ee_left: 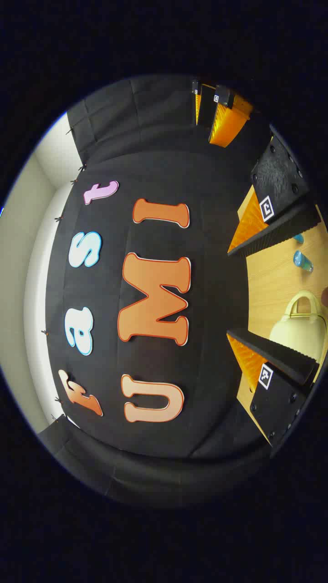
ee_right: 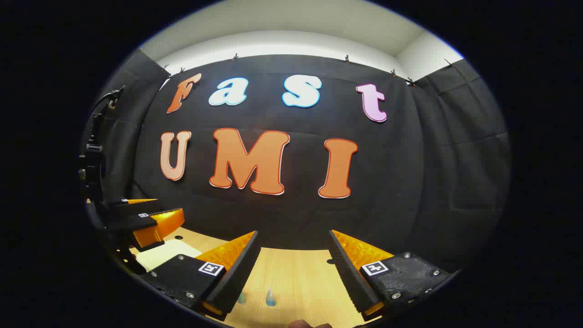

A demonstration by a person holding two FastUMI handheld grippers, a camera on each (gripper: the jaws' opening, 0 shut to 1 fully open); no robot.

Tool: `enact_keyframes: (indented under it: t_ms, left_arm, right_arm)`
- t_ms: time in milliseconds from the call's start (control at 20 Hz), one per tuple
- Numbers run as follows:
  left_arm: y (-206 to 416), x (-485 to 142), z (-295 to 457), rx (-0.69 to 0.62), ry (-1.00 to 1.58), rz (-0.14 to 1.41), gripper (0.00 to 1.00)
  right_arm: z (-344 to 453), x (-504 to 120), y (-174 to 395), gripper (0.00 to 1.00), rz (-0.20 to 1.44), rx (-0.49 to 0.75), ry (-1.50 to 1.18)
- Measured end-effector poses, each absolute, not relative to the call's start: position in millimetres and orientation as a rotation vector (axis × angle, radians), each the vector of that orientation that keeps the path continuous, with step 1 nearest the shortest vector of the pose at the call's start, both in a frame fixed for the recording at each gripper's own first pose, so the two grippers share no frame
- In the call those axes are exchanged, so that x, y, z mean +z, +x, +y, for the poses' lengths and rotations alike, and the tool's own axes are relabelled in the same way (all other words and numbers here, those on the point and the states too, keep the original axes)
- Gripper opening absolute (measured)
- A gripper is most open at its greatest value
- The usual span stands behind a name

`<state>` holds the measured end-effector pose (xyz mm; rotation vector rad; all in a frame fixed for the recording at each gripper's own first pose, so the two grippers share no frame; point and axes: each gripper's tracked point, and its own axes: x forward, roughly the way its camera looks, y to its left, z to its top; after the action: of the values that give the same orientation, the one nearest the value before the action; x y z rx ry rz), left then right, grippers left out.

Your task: First open the suitcase, pack the skin care products into it, and then close the suitcase.

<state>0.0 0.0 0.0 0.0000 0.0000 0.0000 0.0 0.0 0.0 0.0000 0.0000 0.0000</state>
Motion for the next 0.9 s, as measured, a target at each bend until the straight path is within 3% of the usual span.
enact_keyframes:
  t_ms: [300, 800, 900]
  left_arm:
    - [-6.0, 12.1, -4.4, 0.031, 0.011, -0.079, 0.97]
    - [38.8, 10.2, -10.5, 0.100, 0.037, -0.058, 0.95]
    - [49.9, 5.5, -3.7, 0.110, 0.023, -0.041, 0.94]
  right_arm:
    - [8.4, -4.8, 14.4, 0.94, 0.000, 0.057, -0.021]
    - [29.9, -3.7, 66.4, 0.95, -0.010, 0.208, 0.022]
    - [34.9, -19.5, 74.5, 0.94, 0.067, 0.229, 0.051]
